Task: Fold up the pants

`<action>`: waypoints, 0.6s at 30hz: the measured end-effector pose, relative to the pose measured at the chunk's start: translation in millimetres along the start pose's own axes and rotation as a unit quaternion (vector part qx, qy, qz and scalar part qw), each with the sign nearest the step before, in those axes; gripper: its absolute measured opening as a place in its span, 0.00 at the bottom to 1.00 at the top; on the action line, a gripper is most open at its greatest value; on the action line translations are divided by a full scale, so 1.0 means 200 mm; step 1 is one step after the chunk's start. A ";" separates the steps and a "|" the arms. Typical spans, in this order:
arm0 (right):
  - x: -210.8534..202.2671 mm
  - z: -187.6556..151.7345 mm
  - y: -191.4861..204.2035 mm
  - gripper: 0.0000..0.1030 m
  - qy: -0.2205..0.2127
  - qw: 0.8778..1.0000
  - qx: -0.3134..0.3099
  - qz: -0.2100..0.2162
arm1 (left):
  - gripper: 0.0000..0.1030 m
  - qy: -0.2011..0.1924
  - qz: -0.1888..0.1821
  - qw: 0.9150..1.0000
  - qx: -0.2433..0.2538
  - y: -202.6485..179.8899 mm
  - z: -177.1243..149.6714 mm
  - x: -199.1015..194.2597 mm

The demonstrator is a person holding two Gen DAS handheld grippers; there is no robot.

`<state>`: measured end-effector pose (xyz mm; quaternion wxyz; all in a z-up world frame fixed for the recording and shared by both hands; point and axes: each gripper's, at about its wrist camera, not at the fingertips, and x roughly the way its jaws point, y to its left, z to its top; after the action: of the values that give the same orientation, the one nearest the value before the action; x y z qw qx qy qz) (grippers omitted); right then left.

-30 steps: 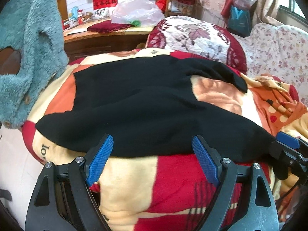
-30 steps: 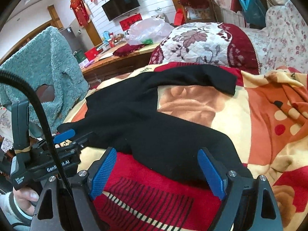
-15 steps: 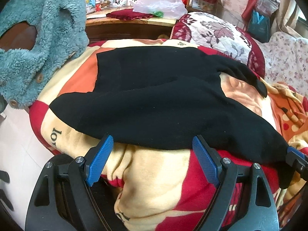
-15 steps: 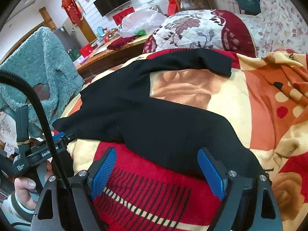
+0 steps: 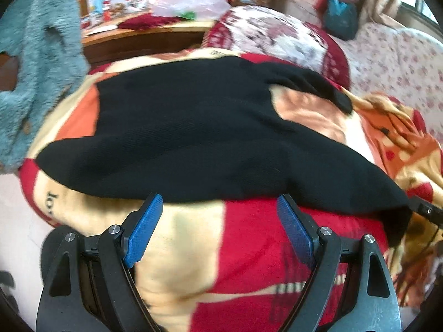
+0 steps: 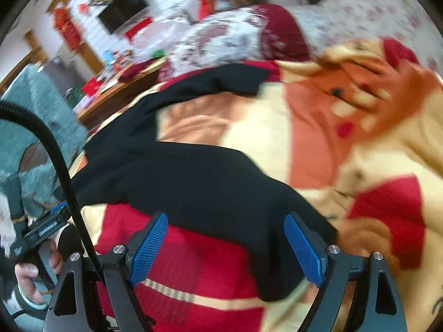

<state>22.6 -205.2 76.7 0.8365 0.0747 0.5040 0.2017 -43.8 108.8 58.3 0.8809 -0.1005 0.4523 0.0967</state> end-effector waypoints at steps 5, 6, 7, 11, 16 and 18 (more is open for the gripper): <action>-0.01 -0.05 -0.09 0.83 0.011 1.000 0.027 -0.009 | 0.83 0.019 -0.020 0.999 0.029 -0.10 -0.03 0.04; -0.01 -0.05 -0.10 0.83 0.013 0.999 0.029 -0.008 | 0.83 0.023 -0.022 0.999 0.033 -0.11 -0.03 0.04; 0.00 -0.05 -0.10 0.83 0.016 0.999 0.029 -0.009 | 0.83 0.023 -0.022 0.999 0.035 -0.12 -0.04 0.04; 0.08 -0.05 -0.08 0.83 0.036 0.999 0.008 -0.027 | 0.83 0.020 -0.012 0.999 0.028 -0.06 -0.03 0.03; 0.17 -0.03 -0.04 0.83 0.048 0.997 -0.031 -0.052 | 0.83 0.015 0.008 0.999 -0.048 0.19 -0.03 0.00; 0.19 -0.02 -0.05 0.81 0.052 0.997 -0.035 -0.055 | 0.83 0.011 0.018 0.997 -0.079 0.29 -0.03 -0.01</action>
<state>37.8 -198.6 39.9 0.8212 0.0067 0.5426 0.1765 -64.2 162.4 51.0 0.8635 -0.1624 0.4543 0.1471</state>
